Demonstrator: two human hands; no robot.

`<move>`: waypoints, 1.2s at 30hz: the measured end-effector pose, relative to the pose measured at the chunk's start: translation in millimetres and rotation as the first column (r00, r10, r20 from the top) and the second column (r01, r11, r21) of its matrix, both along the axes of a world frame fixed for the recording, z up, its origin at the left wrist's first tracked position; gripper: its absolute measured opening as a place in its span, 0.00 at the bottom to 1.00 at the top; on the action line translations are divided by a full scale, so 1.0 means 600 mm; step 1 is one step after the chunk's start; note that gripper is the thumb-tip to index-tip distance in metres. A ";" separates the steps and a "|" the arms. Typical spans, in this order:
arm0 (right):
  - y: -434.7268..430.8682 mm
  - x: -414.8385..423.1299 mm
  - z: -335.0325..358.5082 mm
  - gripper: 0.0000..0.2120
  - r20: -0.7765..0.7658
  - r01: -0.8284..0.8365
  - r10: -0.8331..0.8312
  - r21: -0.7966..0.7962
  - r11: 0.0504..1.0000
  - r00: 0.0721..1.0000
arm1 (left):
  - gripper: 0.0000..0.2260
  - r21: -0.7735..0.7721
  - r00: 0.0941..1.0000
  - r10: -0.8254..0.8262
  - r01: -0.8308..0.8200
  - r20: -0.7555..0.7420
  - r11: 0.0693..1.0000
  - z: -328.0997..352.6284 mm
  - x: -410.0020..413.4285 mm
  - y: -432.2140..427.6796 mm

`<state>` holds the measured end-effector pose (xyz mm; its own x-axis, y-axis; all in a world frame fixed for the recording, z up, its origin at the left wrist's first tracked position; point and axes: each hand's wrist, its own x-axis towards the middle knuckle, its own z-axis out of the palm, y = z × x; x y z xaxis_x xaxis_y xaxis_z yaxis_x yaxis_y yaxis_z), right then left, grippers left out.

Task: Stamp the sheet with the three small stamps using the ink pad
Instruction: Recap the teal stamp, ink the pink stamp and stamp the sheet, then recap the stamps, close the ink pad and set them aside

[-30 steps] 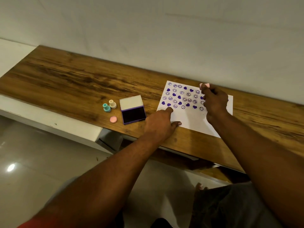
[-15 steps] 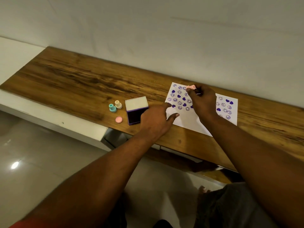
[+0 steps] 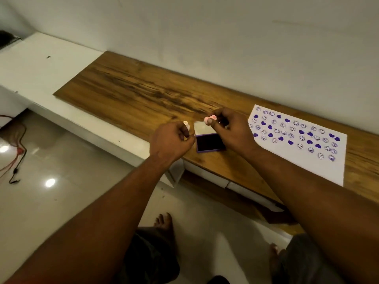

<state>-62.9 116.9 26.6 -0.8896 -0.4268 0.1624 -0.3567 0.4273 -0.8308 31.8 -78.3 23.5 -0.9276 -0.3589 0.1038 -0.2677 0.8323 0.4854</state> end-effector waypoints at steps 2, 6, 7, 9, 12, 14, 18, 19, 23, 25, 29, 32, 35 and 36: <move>-0.024 0.011 -0.004 0.11 -0.062 -0.080 0.085 0.075 0.994 0.995 | 0.15 -0.022 0.997 -0.004 0.006 0.083 1.000 -0.001 0.007 -0.023; -0.052 0.025 -0.013 0.12 -0.115 -0.206 0.241 0.252 0.945 0.964 | 0.24 -0.106 0.988 0.019 -0.003 0.151 0.994 -0.014 0.015 -0.043; -0.056 0.028 -0.015 0.12 -0.116 -0.228 0.270 0.290 0.929 0.956 | 0.25 -0.112 0.989 0.025 -0.009 0.147 0.994 -0.018 0.017 -0.044; -0.060 0.033 -0.017 0.12 -0.121 -0.253 0.311 0.350 0.902 0.943 | 0.27 -0.126 0.987 0.030 -0.010 0.156 0.992 -0.024 0.017 -0.046; -0.067 0.040 -0.017 0.14 -0.139 -0.261 0.340 0.402 0.878 0.930 | 0.26 -0.117 0.984 0.042 -0.022 0.172 0.993 -0.029 0.019 -0.043; -0.072 0.042 -0.017 0.15 -0.151 -0.251 0.340 0.420 0.872 0.928 | 0.25 -0.101 0.986 0.035 -0.019 0.160 0.995 -0.034 0.022 -0.036; -0.078 0.041 -0.023 0.16 -0.148 -0.254 0.348 0.440 0.862 0.926 | 0.20 -0.069 0.987 0.043 -0.033 0.153 0.997 -0.036 0.023 -0.026; -0.079 0.042 -0.024 0.16 -0.145 -0.256 0.353 0.450 0.855 0.924 | 0.19 -0.064 0.986 0.043 -0.034 0.160 0.997 -0.036 0.022 -0.026; -0.083 0.045 -0.026 0.16 -0.161 -0.250 0.364 0.479 0.842 0.917 | 0.15 -0.064 0.980 0.051 -0.039 0.193 0.997 -0.032 0.019 -0.023; -0.085 0.047 -0.023 0.17 -0.203 -0.234 0.378 0.505 0.831 0.903 | 0.15 -0.066 0.980 0.055 -0.043 0.190 0.997 -0.032 0.018 -0.022; -0.094 0.051 -0.016 0.17 -0.294 -0.162 0.426 0.630 0.759 0.856 | 0.11 -0.063 0.983 0.058 -0.047 0.176 0.997 -0.033 0.016 -0.020; -0.100 0.058 -0.018 0.16 -0.310 -0.117 0.417 0.667 0.736 0.854 | 0.10 -0.063 0.981 0.065 -0.054 0.183 0.997 -0.037 0.015 -0.019; -0.103 0.064 -0.020 0.16 -0.279 -0.128 0.379 0.633 0.763 0.882 | 0.11 -0.068 0.981 0.075 -0.064 0.177 0.996 -0.042 0.016 -0.019; -0.103 0.066 -0.019 0.16 -0.256 -0.136 0.352 0.604 0.786 0.900 | 0.11 -0.068 0.982 0.074 -0.063 0.173 0.996 -0.043 0.016 -0.019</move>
<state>-23.4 54.9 15.4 -0.6759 -0.7312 0.0927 -0.7227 0.6328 -0.2780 41.2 -89.9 -2.5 -0.9068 -0.4202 -0.0344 -0.4015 0.8359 0.3743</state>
